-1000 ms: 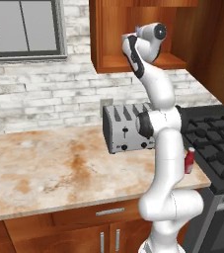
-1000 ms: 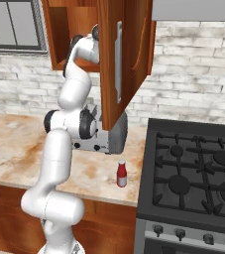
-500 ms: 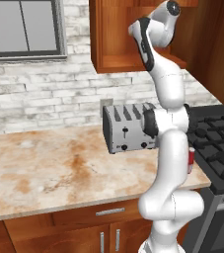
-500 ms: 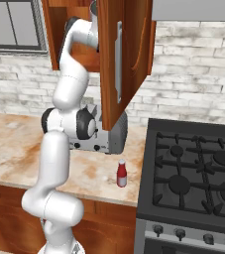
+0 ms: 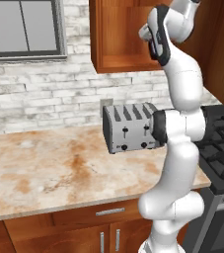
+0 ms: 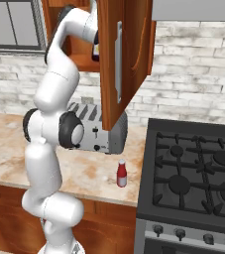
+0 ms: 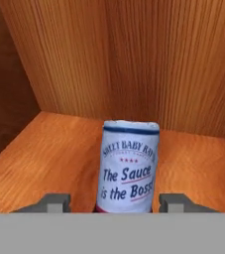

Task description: Take 2 condiments from the cabinet and move them on the counter near the stove.Make sure the condiments are lined up with each other, next to each other.

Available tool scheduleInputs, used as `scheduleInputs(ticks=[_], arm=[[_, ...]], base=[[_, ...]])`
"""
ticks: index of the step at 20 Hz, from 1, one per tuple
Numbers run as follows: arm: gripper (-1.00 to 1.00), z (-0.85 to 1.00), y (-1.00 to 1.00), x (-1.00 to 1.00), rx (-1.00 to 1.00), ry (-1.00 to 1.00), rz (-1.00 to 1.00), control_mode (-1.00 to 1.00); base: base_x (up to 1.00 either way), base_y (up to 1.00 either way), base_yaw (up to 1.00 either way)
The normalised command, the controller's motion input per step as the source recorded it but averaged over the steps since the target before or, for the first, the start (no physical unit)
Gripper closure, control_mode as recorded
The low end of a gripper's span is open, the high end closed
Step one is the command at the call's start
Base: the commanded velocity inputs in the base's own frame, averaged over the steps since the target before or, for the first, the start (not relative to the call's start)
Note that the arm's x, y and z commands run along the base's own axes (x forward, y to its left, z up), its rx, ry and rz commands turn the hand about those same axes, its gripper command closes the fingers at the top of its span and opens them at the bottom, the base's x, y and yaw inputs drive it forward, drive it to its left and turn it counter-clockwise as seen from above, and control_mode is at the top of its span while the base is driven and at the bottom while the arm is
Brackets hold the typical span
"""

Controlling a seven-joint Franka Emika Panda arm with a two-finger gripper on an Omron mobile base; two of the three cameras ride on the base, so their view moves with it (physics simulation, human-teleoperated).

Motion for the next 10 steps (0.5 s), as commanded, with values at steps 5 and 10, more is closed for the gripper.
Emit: scheduleInputs(ticks=[5,10], arm=[[1.0,-0.32,0.05,-1.0,0.0,-0.14,0.0,-1.0],[1.0,-0.09,0.27,-1.0,0.0,-0.05,0.0,-1.0]], base=[[0.0,0.0,0.0],[0.0,0.0,0.0]])
